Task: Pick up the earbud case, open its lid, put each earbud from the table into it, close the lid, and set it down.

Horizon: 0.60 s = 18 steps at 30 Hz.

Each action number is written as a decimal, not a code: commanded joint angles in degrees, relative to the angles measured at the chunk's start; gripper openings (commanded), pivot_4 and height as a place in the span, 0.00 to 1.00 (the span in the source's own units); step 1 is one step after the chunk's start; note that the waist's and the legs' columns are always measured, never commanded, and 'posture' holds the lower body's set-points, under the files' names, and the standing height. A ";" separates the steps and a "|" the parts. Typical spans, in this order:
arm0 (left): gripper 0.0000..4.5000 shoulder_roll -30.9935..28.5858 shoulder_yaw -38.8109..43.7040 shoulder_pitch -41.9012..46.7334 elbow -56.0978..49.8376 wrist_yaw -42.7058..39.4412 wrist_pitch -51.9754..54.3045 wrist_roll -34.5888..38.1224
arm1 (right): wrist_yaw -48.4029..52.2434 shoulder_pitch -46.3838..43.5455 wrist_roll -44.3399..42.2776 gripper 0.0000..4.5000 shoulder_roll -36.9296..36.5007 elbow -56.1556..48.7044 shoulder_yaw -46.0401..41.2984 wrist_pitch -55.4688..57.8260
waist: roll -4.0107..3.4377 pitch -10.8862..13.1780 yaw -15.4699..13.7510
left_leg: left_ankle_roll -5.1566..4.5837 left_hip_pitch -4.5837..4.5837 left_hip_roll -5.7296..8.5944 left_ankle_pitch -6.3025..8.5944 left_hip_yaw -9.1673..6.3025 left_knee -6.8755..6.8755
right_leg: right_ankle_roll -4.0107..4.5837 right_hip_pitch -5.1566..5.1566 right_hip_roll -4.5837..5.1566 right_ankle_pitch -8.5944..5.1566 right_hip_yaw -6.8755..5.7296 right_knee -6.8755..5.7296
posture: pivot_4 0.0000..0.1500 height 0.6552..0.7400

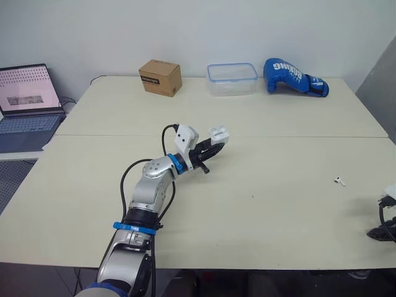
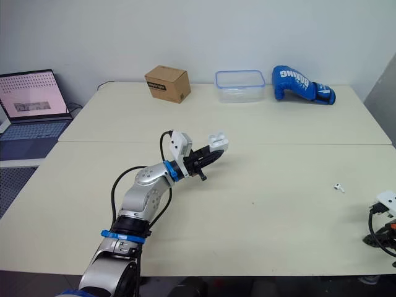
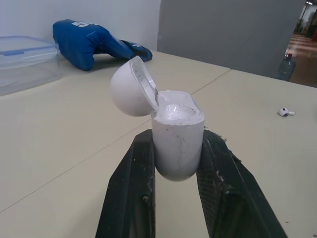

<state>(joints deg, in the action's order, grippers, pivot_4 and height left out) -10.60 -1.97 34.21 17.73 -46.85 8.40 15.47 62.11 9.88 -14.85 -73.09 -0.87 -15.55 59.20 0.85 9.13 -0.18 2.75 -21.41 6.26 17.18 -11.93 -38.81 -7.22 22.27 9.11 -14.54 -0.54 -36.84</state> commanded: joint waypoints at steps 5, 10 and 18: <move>0.16 -0.02 0.08 0.33 -2.95 0.07 -0.17 1.04 | -0.98 0.18 -0.67 0.53 0.47 0.47 -1.02 -0.05 | 0.00 0.00 -0.22 | 0.00 0.01 0.00 0.00 0.01 -0.01 | 0.00 0.00 0.00 0.00 0.00 -0.01 | 1.00 1.00; 0.16 -0.07 0.03 0.52 -2.76 -0.11 -0.23 1.00 | -1.35 -1.94 -1.01 0.53 0.65 0.96 0.12 0.21 | 0.00 0.00 -0.19 | 0.00 0.02 0.00 0.00 0.02 -0.01 | 0.00 0.00 0.00 0.00 0.01 -0.01 | 1.00 1.00; 0.16 -0.36 0.14 0.32 -3.07 -0.15 -0.06 1.06 | -0.47 -0.71 -2.18 0.15 0.48 -0.81 0.69 1.36 | 0.01 0.00 -0.12 | 0.00 0.02 -0.01 0.00 0.00 0.00 | 0.00 0.00 -0.01 0.00 0.00 -0.01 | 1.00 1.00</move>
<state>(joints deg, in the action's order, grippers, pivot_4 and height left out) -10.79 -1.99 34.06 17.51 -46.90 8.45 15.48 61.03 8.32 -15.91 -72.57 -0.59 -15.00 60.34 0.86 9.14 -0.29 2.75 -21.40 6.25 17.18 -11.92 -38.81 -7.22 22.27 9.10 -14.54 -0.54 -36.85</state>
